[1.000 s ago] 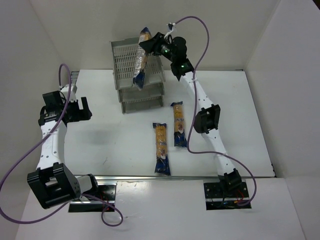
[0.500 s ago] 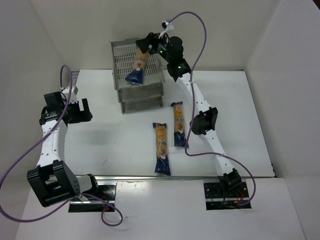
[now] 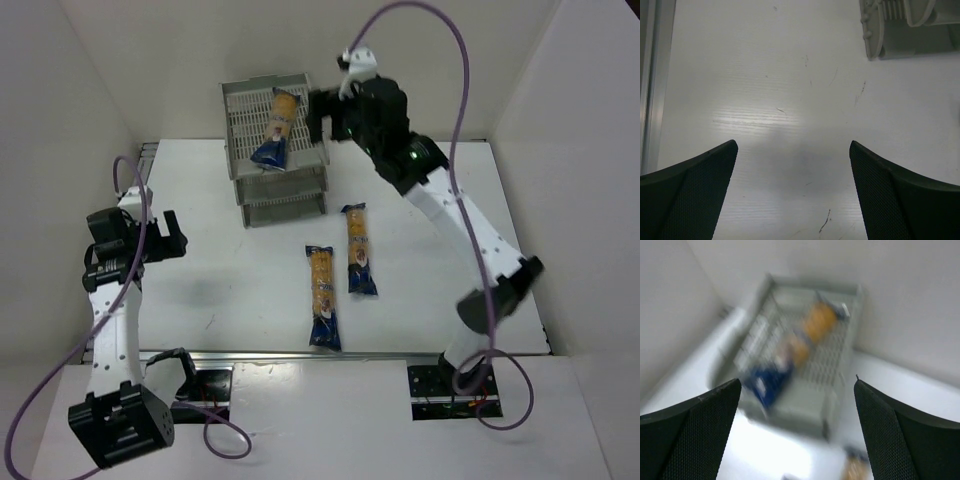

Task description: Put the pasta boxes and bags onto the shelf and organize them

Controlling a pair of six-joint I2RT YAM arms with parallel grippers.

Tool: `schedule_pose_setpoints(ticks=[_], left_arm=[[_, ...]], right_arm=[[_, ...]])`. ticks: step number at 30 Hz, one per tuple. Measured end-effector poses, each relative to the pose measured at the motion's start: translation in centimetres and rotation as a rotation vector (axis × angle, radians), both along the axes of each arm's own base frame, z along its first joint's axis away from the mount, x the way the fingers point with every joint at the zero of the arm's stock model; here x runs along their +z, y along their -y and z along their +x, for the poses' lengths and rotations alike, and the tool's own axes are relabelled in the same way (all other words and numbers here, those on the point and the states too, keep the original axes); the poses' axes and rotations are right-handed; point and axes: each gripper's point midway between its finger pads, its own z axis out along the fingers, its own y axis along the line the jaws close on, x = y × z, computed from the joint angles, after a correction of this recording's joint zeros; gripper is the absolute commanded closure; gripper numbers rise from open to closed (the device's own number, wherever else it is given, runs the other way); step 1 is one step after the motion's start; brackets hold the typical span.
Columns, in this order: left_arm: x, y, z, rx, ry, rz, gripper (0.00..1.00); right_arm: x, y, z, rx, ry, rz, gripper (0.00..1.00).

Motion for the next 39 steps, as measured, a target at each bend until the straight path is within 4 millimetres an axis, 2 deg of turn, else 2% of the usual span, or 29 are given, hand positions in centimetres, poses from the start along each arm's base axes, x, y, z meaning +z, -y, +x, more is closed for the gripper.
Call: schedule_pose_setpoints(ticks=[3,6,8,9,10,12,15,24,28,32,36,37,39], left_arm=[[0.9,0.7,-0.7,0.006,0.048,-0.005,0.00],[1.9,1.3,-0.8,0.006,0.094,-0.011,0.00],[1.8,1.5,-0.8,0.008,0.104,-0.024,0.00],[1.7,1.7,-0.8,0.006,0.103,-0.029,0.00],[1.4,1.7,-0.9,0.006,0.098,-0.034,0.00],[1.1,1.7,-1.0,0.009,0.090,-0.038,0.00],[1.1,1.6,-1.0,0.024,0.092,-0.052,0.00],[1.4,0.0,-1.0,0.080,0.114,-0.058,0.00],[1.5,-0.8,-1.2,0.107,0.118,-0.057,0.00],[1.5,-1.1,-1.2,0.116,0.120,-0.057,0.00],[1.3,-1.0,-1.1,0.117,0.115,-0.066,0.00],[1.3,-1.0,-1.1,0.119,0.114,-0.071,0.00],[1.0,-0.9,-1.2,0.124,0.109,-0.080,0.00]], right_arm=[[-8.2,4.6,-4.8,-0.054,-0.136,-0.159,0.02],[-20.0,8.7,-9.2,-0.065,-0.345,-0.344,0.02],[-27.7,10.1,-12.3,-0.014,-0.510,-0.444,0.02],[-30.9,10.6,-13.9,0.015,-0.583,-0.478,0.02],[-33.8,11.0,-15.6,0.045,-0.657,-0.510,0.02],[-37.2,11.8,-17.9,0.076,-0.752,-0.537,0.02],[-39.1,11.8,-18.7,0.085,-0.793,-0.533,0.02],[-42.3,8.3,-15.5,0.083,-0.834,-0.423,0.02],[-43.9,8.9,-13.4,-0.027,-0.878,-0.375,0.07],[-44.0,9.7,-11.2,-0.133,-0.855,-0.350,0.12],[-44.1,9.8,-10.9,-0.163,-0.850,-0.340,0.54],[-44.2,9.9,-10.8,-0.170,-0.850,-0.342,0.81],[-43.9,9.8,-10.6,-0.168,-0.843,-0.339,1.00]])
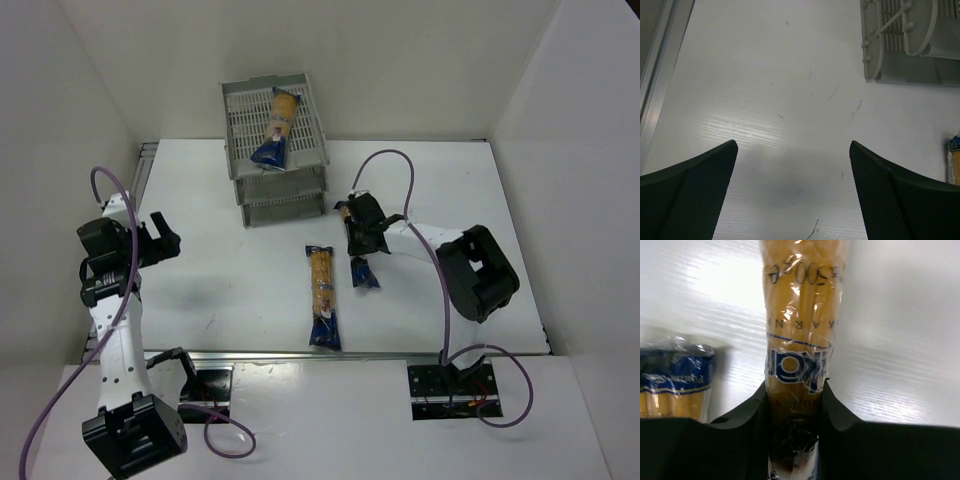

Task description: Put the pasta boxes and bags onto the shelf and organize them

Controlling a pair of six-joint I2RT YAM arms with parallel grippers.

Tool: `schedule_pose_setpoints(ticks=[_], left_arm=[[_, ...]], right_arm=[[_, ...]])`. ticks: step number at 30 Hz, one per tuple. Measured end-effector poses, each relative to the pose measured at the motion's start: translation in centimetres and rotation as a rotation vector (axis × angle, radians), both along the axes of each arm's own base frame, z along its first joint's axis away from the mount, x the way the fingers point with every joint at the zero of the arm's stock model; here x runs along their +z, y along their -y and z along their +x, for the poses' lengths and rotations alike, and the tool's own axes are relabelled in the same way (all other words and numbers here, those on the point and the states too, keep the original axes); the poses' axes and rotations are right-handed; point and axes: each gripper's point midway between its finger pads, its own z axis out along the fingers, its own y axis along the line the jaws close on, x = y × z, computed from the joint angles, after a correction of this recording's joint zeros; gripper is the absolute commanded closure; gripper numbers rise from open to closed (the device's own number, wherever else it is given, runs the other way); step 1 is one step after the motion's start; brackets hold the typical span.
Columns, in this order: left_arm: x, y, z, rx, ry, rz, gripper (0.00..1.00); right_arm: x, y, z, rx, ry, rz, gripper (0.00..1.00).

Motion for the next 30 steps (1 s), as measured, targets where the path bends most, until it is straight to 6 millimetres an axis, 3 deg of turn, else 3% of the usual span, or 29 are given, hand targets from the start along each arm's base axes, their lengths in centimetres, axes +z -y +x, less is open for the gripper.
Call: schedule_pose_setpoints(ticks=[6,9,12,17,20,22,26,30], left_arm=[[0.0,-0.2,-0.1,0.009,0.000,-0.003,0.00],[0.2,-0.2,-0.1,0.009,0.007,0.001,0.00],[0.4,-0.1,-0.3,0.009,0.019,0.006,0.00],[0.9,0.0,-0.5,0.010,0.041,0.017,0.00],[1.2,0.0,-0.6,0.010,0.052,0.022,0.00],[1.4,0.1,-0.6,0.010,0.058,0.025,0.00],[1.5,0.0,-0.7,0.012,0.064,0.029,0.00],[1.5,0.0,-0.7,0.012,0.064,0.029,0.00]], right_arm=[[0.6,-0.6,-0.3,0.079,0.002,0.027,1.00],[1.2,-0.4,-2.8,0.152,-0.047,0.046,1.00],[3.6,-0.2,-5.8,0.228,-0.074,0.092,1.00],[11.6,-1.4,-8.2,0.357,0.069,0.250,1.00],[15.2,-2.0,-9.2,0.409,0.153,0.327,1.00],[16.2,-2.3,-9.6,0.432,0.173,0.356,1.00],[16.4,-2.8,-9.9,0.440,0.160,0.390,1.00],[17.1,-4.2,-8.6,0.417,0.155,0.444,1.00]])
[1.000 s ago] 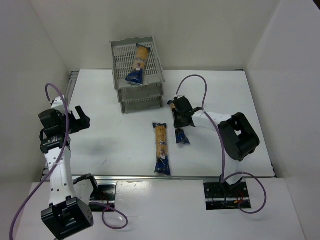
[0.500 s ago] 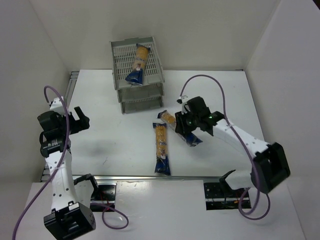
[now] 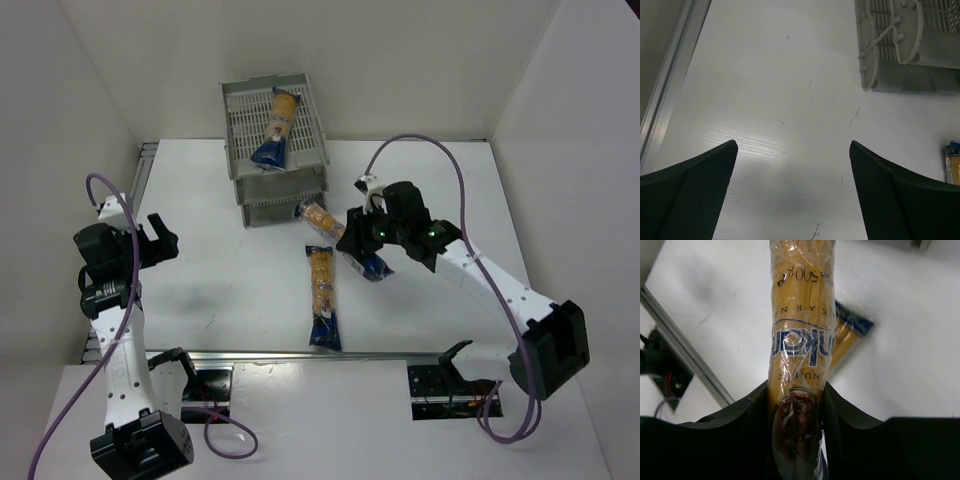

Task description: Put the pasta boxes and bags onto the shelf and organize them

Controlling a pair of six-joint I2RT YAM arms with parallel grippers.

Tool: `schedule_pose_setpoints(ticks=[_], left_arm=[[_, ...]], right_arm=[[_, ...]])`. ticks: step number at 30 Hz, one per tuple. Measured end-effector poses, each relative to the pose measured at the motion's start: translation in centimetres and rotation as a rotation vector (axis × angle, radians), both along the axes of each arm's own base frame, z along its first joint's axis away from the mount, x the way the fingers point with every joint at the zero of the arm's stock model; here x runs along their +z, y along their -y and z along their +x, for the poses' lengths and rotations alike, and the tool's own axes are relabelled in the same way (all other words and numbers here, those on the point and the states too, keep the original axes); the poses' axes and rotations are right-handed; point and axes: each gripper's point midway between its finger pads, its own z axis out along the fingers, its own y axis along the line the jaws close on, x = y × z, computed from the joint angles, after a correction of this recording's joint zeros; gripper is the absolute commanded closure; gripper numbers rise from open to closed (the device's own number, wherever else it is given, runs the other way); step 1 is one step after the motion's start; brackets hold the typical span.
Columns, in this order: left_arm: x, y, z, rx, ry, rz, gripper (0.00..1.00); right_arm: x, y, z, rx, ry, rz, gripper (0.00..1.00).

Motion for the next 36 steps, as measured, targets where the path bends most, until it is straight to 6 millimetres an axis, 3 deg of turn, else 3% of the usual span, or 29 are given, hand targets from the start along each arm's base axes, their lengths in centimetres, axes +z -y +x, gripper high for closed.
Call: schedule_pose_setpoints(ticks=[6,10,16,28,36], left_arm=[[0.0,-0.1,0.0,0.003,0.000,0.000,0.00],[0.0,-0.4,-0.1,0.016,0.000,0.001,0.00],[0.0,-0.6,-0.2,0.028,-0.002,0.003,0.00],[-0.5,-0.7,0.0,0.036,-0.017,-0.021,0.00],[-0.7,-1.0,0.2,0.048,-0.021,-0.028,0.00]], right_arm=[[0.4,-3.1,4.4,-0.032,0.035,0.037,1.00],[-0.1,-4.8,5.7,-0.042,0.029,0.033,1.00],[-0.8,-6.5,8.2,-0.098,0.005,0.041,1.00],[-2.0,-9.9,16.4,-0.284,0.020,0.056,1.00],[-2.0,-12.8,18.9,-0.352,0.051,0.061,1.00]])
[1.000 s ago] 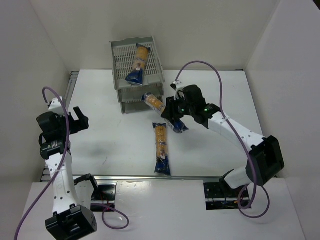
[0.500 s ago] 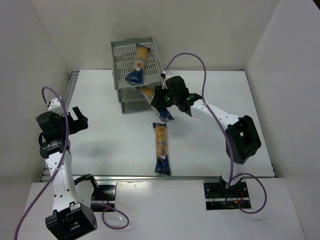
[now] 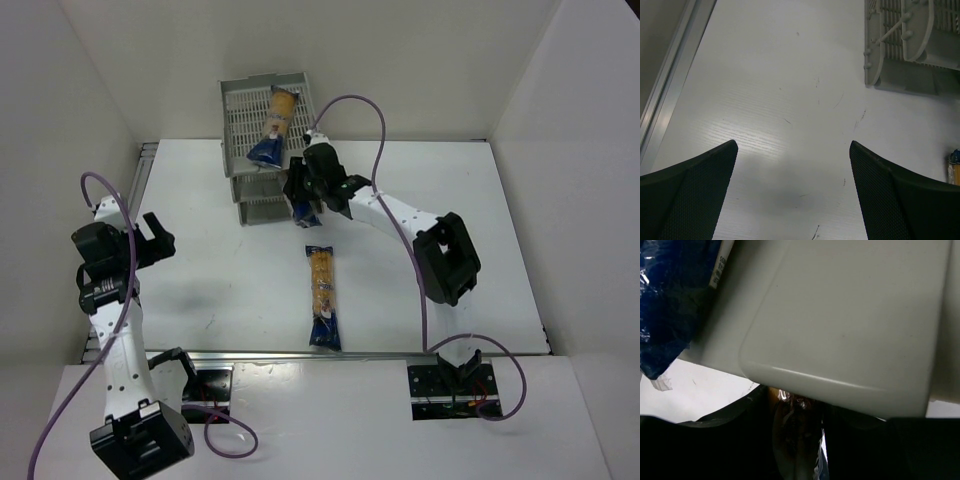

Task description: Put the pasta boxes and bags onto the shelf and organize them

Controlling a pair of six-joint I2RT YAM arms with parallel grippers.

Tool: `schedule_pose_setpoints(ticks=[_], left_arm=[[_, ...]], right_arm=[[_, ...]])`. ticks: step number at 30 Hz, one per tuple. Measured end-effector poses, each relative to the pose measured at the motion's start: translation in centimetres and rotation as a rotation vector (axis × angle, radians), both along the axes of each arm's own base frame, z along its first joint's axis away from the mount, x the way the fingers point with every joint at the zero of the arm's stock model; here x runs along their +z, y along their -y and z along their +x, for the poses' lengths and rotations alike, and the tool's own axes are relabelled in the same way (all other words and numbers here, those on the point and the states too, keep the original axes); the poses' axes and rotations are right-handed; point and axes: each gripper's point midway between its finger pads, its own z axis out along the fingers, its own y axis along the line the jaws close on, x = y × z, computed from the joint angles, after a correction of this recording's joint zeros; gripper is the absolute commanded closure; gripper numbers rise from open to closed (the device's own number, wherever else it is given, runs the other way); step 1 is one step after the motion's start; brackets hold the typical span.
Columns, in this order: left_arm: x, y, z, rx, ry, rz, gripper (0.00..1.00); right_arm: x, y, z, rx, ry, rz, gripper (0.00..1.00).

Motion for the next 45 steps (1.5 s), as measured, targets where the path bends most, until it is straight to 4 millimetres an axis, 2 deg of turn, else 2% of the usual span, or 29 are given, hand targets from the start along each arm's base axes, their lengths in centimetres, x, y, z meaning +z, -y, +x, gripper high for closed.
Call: schedule_pose_setpoints(ticks=[9,20,23,25,31,34,37,42,45], left_arm=[[-0.4,-0.1,0.2,-0.001,-0.009,-0.006,0.00],[-0.4,-0.1,0.2,-0.002,-0.008,-0.006,0.00],[-0.4,-0.1,0.2,-0.002,-0.007,-0.006,0.00],[-0.4,-0.1,0.2,-0.002,-0.007,-0.006,0.00],[-0.3,0.2,0.3,-0.016,-0.003,-0.012,0.00],[-0.1,1.6,0.6,-0.094,0.011,-0.035,0.00],[-0.2,4.1,1.5,-0.226,0.006,-0.040,0.00],[-1.2,8.1,3.6,-0.455,-0.060,0.085,0.00],[-2.8,12.0,4.1,-0.644,-0.117,0.161,0.00]], right_arm=[[-1.0,-1.2,-0.3,-0.050,0.015,-0.036,1.00],[-0.3,-2.5,0.6,-0.096,0.049,-0.044,1.00],[0.1,-3.3,0.7,-0.105,0.061,-0.033,0.92],[0.3,-3.5,1.0,-0.114,0.071,-0.031,0.92],[-1.2,-3.9,1.1,-0.137,0.085,-0.069,0.87],[-1.1,-4.2,1.3,-0.138,0.100,-0.074,0.84],[-1.0,-4.4,1.4,-0.135,0.108,-0.074,0.69],[-0.9,-4.5,1.4,-0.126,0.111,-0.076,0.69],[-0.9,-4.6,1.4,-0.121,0.112,-0.078,0.69]])
